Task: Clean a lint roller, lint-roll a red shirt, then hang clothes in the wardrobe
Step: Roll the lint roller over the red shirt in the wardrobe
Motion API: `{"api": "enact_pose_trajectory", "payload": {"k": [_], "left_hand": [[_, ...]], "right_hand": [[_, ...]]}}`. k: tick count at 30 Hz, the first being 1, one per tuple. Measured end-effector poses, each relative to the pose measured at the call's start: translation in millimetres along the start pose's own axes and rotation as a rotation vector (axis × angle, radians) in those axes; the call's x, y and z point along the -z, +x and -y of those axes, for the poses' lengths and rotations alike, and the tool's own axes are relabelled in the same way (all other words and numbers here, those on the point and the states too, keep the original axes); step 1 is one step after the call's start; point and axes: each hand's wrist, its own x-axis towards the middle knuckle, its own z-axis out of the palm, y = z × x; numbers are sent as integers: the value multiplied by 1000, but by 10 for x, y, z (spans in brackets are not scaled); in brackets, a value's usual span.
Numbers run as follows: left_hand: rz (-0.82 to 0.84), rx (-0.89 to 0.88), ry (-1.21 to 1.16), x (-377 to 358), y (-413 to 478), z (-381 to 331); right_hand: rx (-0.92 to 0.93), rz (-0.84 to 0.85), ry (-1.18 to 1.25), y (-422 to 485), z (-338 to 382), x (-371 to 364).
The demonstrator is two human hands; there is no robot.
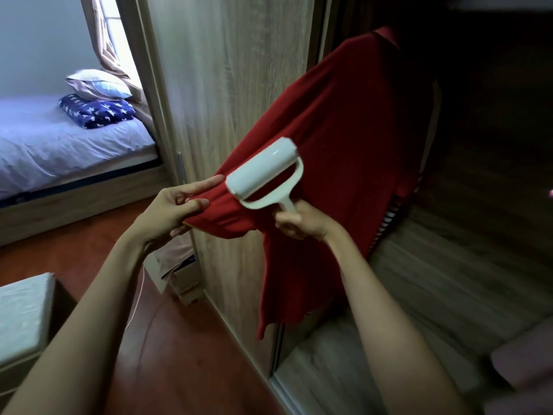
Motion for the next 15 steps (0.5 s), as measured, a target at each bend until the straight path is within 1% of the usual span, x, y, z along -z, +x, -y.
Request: {"api": "enact_pose_trajectory", "payload": {"k": [2, 3, 5, 6, 7, 9, 11, 13, 14, 15], "left_hand": [[-27, 15, 38, -21, -13, -13], [-29, 17, 55, -20, -19, -16], [-34, 20, 86, 2, -23, -43], [-35, 25, 97, 18, -19, -53], [-37, 28, 104, 34, -10, -57], [-37, 29, 111, 50, -2, -60], [-37, 28, 108, 53, 4, -60], [-45, 33, 105, 47, 5, -49], [-47, 34, 104, 38, 3, -46], [-49, 34, 103, 35, 3, -39]], "right_hand": [[-48, 3, -55, -25, -250, -85], [-89, 3, -42, -83, -447, -138], [-150, -30, 37, -219, -731, -224], [-148, -64, 105, -245, -768, -228], [-122, -107, 196, -235, -702, -183], [3, -205, 332, -130, -354, -26], [145, -226, 417, 5, 113, 192], [201, -157, 468, 105, 430, 406], [217, -98, 510, 144, 461, 493], [194, -43, 533, 134, 344, 500]]}}
